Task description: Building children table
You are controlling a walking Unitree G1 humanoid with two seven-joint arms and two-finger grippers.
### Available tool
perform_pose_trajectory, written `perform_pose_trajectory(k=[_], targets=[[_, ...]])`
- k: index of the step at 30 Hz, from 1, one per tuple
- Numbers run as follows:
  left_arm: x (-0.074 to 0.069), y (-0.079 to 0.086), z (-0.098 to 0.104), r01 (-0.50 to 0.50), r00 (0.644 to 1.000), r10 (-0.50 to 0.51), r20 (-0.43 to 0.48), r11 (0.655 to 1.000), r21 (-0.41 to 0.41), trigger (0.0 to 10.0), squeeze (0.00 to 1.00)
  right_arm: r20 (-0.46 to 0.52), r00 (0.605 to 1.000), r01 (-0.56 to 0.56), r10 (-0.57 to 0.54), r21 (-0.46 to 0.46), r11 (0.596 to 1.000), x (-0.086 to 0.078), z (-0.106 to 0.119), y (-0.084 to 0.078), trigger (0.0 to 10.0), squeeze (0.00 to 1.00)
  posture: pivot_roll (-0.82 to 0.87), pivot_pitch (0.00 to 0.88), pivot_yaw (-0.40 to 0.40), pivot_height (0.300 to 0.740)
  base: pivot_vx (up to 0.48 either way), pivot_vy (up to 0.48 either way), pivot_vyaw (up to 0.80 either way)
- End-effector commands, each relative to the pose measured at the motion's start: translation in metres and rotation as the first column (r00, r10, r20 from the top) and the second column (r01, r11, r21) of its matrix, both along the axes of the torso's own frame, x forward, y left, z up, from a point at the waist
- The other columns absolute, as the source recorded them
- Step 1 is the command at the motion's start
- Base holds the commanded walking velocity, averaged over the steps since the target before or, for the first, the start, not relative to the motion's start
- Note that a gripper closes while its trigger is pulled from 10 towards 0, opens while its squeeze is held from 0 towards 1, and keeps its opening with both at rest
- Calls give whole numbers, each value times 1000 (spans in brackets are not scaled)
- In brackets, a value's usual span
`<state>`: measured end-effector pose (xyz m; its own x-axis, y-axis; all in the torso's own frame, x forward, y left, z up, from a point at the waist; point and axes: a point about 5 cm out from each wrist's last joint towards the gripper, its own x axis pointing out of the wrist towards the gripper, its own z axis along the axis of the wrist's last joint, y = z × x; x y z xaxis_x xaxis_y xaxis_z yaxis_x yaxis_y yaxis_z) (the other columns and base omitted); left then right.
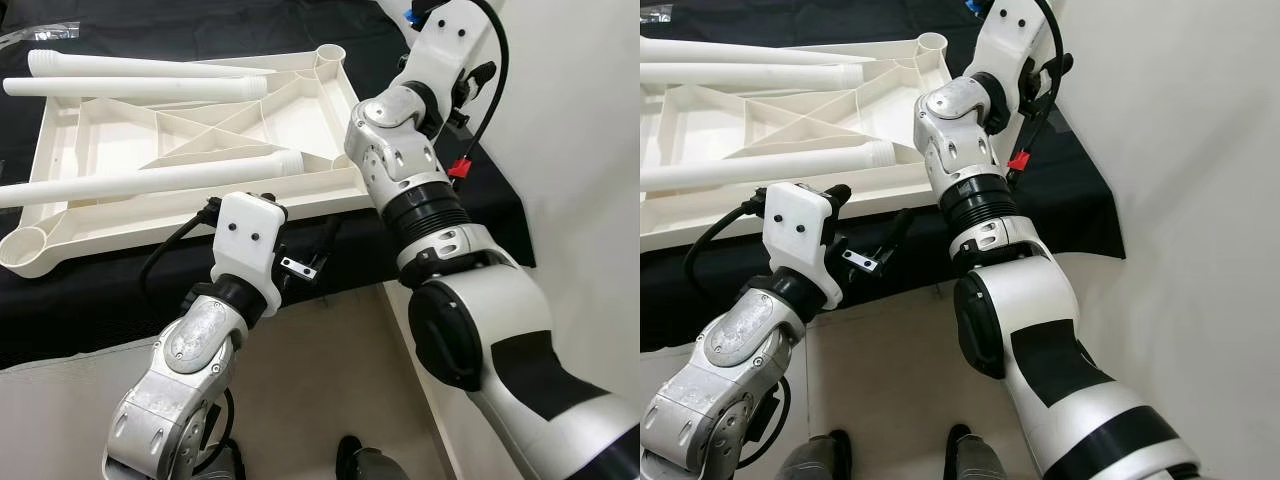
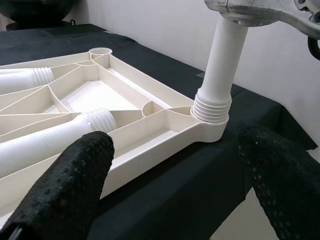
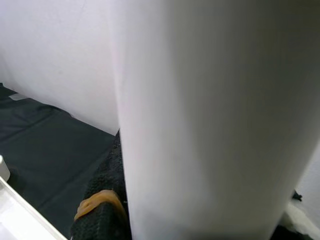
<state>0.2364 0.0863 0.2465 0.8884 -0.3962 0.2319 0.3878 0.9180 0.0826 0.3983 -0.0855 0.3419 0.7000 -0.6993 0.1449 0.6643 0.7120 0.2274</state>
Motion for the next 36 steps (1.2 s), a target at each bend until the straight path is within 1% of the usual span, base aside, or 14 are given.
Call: perform_pose_trajectory(k=[1,8,13,16,17,18,19,22,25,28,29,30,31,36], targets=[[0,1,-2,-5,1000,5,-4,1000,4,10000,0,-157,988,-2,8,37,999,5,-37,-2,10000,0,72,289,-101,740,0,0,0],[0,0,-3,-4,1000,4,-4,1000,4,10000,0,-141,989,-30,33,26,999,5,-36,3,10000,0,73,284,-100,740,0,0,0],[0,0,-3,-3,1000,3,-3,1000,3,10000,0,-136,988,-77,75,-9,997,5,-34,10,10000,0,72,283,-100,740,0,0,0],[0,-1,-3,-2,1000,2,-3,1000,3,10000,0,-153,982,-116,110,-29,993,6,-34,17,10000,0,69,281,-102,740,0,0,0],[0,-1,-3,-2,1000,2,-3,1000,3,10000,0,-153,982,-116,110,-29,993,6,-34,17,10000,0,69,281,-102,740,0,0,0],[0,-1,-3,-2,1000,2,-3,1000,1,10000,0,-126,983,-140,133,-46,989,5,-27,21,10000,0,72,278,-105,740,0,0,0],[0,-1,-3,-2,1000,2,-3,1000,1,10000,0,-126,983,-140,133,-46,989,5,-27,21,10000,0,72,278,-105,740,0,0,0],[0,-1,-3,-3,1000,3,-2,1000,1,10000,0,-79,986,-151,147,-51,987,5,-12,20,10000,0,68,276,-105,740,0,0,0],[0,-1,-3,-3,1000,3,-2,1000,1,10000,0,-53,989,-141,139,-54,988,5,-3,17,10000,0,68,275,-106,740,0,0,0],[0,-2,-3,-3,1000,3,-2,1000,0,10000,0,-43,990,-138,136,-55,989,5,1,16,10000,0,68,275,-106,740,0,0,0],[0,-2,-3,-3,1000,3,0,1000,-1,10000,0,-15,992,-127,126,-47,991,4,10,12,10000,0,65,277,-107,740,0,0,0],[0,-2,-3,-3,1000,3,0,1000,-1,10000,0,-15,992,-127,126,-47,991,4,10,12,10000,0,65,277,-107,740,0,0,0],[0,-2,-3,-2,1000,2,1,1000,-1,10000,0,13,992,-124,124,-47,991,4,18,10,10000,0,65,278,-107,740,0,0,0],[0,-1,-3,-2,1000,2,2,1000,-1,10000,0,26,992,-119,120,-41,992,3,24,9,10000,0,66,280,-106,740,0,0,0]])
